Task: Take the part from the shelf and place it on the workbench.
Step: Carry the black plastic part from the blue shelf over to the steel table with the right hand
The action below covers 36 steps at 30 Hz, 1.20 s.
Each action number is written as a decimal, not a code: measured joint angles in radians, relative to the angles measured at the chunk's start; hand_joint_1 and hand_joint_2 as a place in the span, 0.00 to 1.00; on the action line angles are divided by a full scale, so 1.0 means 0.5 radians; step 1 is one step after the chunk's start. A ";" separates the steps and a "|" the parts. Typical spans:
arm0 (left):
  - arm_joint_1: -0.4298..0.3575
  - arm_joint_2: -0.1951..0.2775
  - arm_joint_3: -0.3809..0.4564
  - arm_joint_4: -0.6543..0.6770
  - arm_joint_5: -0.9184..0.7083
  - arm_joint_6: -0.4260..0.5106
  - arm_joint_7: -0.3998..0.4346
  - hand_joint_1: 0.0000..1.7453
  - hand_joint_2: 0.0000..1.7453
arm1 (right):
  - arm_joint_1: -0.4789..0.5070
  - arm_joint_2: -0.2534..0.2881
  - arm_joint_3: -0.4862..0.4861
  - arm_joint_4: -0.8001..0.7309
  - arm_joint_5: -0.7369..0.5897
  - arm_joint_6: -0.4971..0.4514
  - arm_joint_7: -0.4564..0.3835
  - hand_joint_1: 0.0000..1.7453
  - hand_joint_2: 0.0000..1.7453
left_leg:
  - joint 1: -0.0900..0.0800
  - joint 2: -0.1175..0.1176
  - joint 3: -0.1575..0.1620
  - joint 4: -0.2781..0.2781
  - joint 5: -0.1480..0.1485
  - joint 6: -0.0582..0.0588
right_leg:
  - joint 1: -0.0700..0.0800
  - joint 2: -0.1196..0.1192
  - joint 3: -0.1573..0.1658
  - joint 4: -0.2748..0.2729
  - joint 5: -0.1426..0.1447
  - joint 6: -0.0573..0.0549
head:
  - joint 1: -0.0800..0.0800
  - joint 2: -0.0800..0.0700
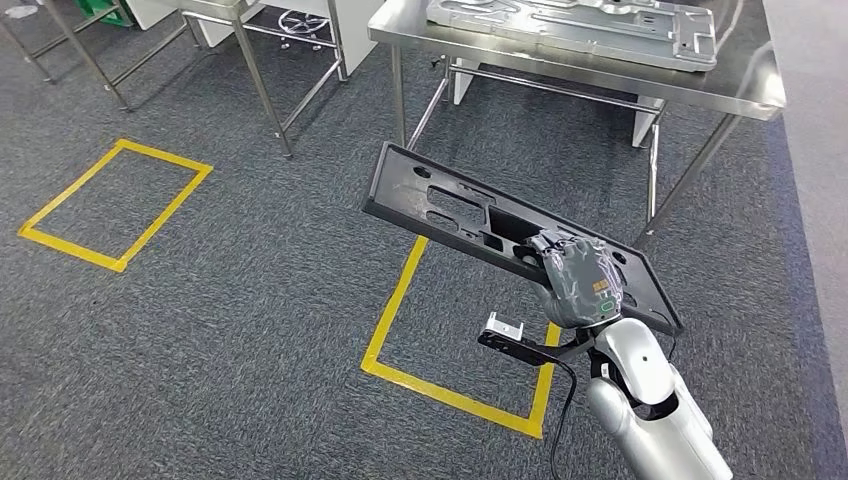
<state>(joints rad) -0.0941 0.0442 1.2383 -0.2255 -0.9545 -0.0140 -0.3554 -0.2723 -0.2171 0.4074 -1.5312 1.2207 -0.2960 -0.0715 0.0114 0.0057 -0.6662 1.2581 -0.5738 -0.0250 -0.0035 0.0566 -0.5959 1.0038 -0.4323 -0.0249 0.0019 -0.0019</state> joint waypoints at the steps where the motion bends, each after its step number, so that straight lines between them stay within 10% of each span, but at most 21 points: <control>1: 0.000 0.001 0.000 0.000 0.002 -0.001 -0.012 0.00 0.00 | 0.006 0.000 0.000 -0.002 0.000 -0.001 0.005 1.00 1.00 | 0.004 -0.012 0.055 -0.124 0.079 0.001 | -0.002 0.024 -0.001 0.010 -0.004 0.004 | 0.000 0.000; 4: -0.009 0.005 0.000 0.000 0.006 -0.011 -0.044 0.00 0.00 | 0.020 0.000 -0.005 -0.016 0.028 -0.029 0.035 1.00 1.00 | 0.005 -0.062 0.188 -0.435 0.186 0.022 | -0.002 0.077 -0.021 0.044 -0.020 0.031 | 0.000 0.000; 7: -0.020 0.010 0.000 0.000 0.021 -0.035 -0.068 0.00 0.00 | 0.057 0.000 -0.020 -0.034 0.090 -0.071 0.071 1.00 1.00 | 0.000 -0.059 0.202 -0.484 0.173 0.071 | -0.002 0.084 -0.037 0.073 -0.010 0.074 | -0.001 0.000; 10: -0.019 0.015 0.002 0.000 0.032 -0.048 -0.078 0.00 0.00 | 0.071 0.002 -0.034 -0.053 0.106 -0.084 0.087 1.00 1.00 | 0.004 -0.041 0.233 -0.499 0.182 0.105 | -0.002 -0.032 -0.101 0.211 -0.096 0.106 | 0.006 0.000; 13: -0.008 0.019 0.006 0.000 0.034 -0.052 -0.080 0.00 0.00 | 0.077 0.002 -0.038 -0.062 0.107 -0.091 0.094 1.00 1.00 | 0.004 -0.023 0.241 -0.499 0.172 0.105 | -0.019 -0.093 -0.304 0.569 -0.251 0.123 | 0.011 0.000; 15: -0.001 0.019 0.008 0.000 0.034 -0.054 -0.081 0.00 0.00 | 0.086 0.001 -0.038 -0.063 0.107 -0.088 0.097 1.00 1.00 | 0.008 -0.014 0.258 -0.498 0.154 0.094 | -0.035 -0.101 -0.340 0.585 -0.205 0.134 | 0.011 0.000; 18: 0.000 0.019 0.009 0.000 0.036 -0.053 -0.082 0.00 0.00 | 0.087 -0.004 -0.051 -0.072 0.104 -0.078 0.105 1.00 1.00 | 0.016 -0.002 0.311 -0.500 0.112 0.067 | -0.040 -0.130 -0.180 0.202 0.006 0.140 | 0.011 0.000; 23: -0.001 0.021 0.012 0.000 0.040 -0.045 -0.066 0.00 0.00 | 0.070 -0.027 -0.098 -0.108 0.072 -0.036 0.110 1.00 1.00 | 0.013 0.015 0.360 -0.488 0.081 0.008 | -0.015 -0.130 -0.090 0.058 0.000 0.053 | 0.014 0.000; 28: 0.001 0.019 0.015 0.000 0.046 -0.052 -0.051 0.00 0.00 | 0.017 -0.041 -0.130 -0.133 0.039 0.011 0.113 1.00 1.00 | 0.017 0.006 0.025 0.027 -0.044 -0.006 | -0.007 -0.108 0.018 0.039 -0.073 -0.007 | 0.009 0.000; 30: 0.010 0.019 0.019 0.000 0.047 -0.060 -0.046 0.00 0.00 | 0.011 -0.043 -0.138 -0.134 0.028 0.029 0.113 1.00 1.00 | 0.014 0.006 -0.077 0.077 -0.096 0.003 | 0.004 -0.094 0.072 0.039 -0.115 -0.012 | 0.009 0.000; 36: 0.018 0.030 0.043 0.001 0.064 -0.069 -0.029 0.00 0.00 | -0.031 -0.058 -0.166 -0.137 -0.009 0.061 0.113 1.00 1.00 | -0.039 -0.017 -0.007 -0.426 0.328 0.092 | 0.023 -0.069 0.210 0.036 -0.237 0.018 | 0.018 0.000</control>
<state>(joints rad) -0.0853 0.0594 1.2600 -0.2248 -0.9222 -0.0486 -0.3700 -0.2880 -0.2459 0.3246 -1.5996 1.2163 -0.2656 -0.0153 -0.0080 -0.0029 -0.6697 1.0449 -0.4097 0.0210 0.0079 0.0223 -0.4909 1.0220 -0.5506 -0.0160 0.0110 -0.0019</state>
